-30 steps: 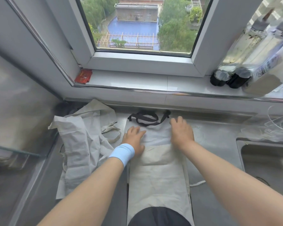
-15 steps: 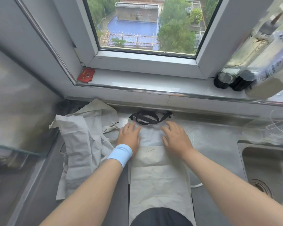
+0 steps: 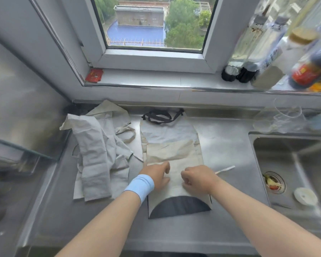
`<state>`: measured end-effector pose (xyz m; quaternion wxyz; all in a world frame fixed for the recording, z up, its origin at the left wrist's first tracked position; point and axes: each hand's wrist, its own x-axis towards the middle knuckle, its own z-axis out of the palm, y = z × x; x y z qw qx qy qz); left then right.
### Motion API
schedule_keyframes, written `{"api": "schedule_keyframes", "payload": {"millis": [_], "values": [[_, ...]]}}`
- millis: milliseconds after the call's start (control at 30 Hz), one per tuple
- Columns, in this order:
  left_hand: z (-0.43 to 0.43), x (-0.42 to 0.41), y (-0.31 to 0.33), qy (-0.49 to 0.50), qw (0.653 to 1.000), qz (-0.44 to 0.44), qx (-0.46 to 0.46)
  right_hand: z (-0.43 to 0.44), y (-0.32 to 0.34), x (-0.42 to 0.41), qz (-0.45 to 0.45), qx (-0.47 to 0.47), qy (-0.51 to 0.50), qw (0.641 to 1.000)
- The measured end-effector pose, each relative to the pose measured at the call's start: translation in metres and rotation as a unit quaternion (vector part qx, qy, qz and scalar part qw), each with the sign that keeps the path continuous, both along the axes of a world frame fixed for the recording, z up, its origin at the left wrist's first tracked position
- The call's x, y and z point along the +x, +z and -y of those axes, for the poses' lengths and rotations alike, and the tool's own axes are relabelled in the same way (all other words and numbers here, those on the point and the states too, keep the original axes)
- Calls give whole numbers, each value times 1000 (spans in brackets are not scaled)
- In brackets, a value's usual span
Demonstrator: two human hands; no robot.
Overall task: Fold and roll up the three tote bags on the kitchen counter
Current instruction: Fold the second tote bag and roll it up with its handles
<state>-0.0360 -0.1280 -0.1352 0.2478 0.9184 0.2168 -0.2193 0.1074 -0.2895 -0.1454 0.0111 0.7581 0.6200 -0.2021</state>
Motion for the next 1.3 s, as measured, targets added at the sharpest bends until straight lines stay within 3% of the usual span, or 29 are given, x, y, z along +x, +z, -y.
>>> {"api": "schedule_keyframes", "payload": {"millis": [167, 467, 600, 700, 800, 967, 1133, 1300], "values": [[35, -25, -4, -71, 996, -47, 4, 23, 9, -30, -7, -48, -21, 999], [57, -56, -8, -98, 993, -4, 62, 60, 12, -51, 71, -60, 70, 993], [66, -62, -1, -105, 991, 1, 83, 66, 13, -56, 128, 4, 63, 990], [70, -68, 7, -46, 998, 0, 52, 68, 26, -61, 109, 79, -10, 991], [75, -73, 21, 41, 999, 9, 27, 80, 51, -64, 52, 72, -53, 995], [77, -75, 62, 40, 996, -77, -6, 97, 83, -56, 0, -32, -70, 997], [83, -71, 102, 43, 992, -118, -31, 105, 116, -45, -143, -90, -158, 973], [73, -68, 102, 80, 994, -70, -4, 92, 113, -36, -151, -5, -198, 968]]}}
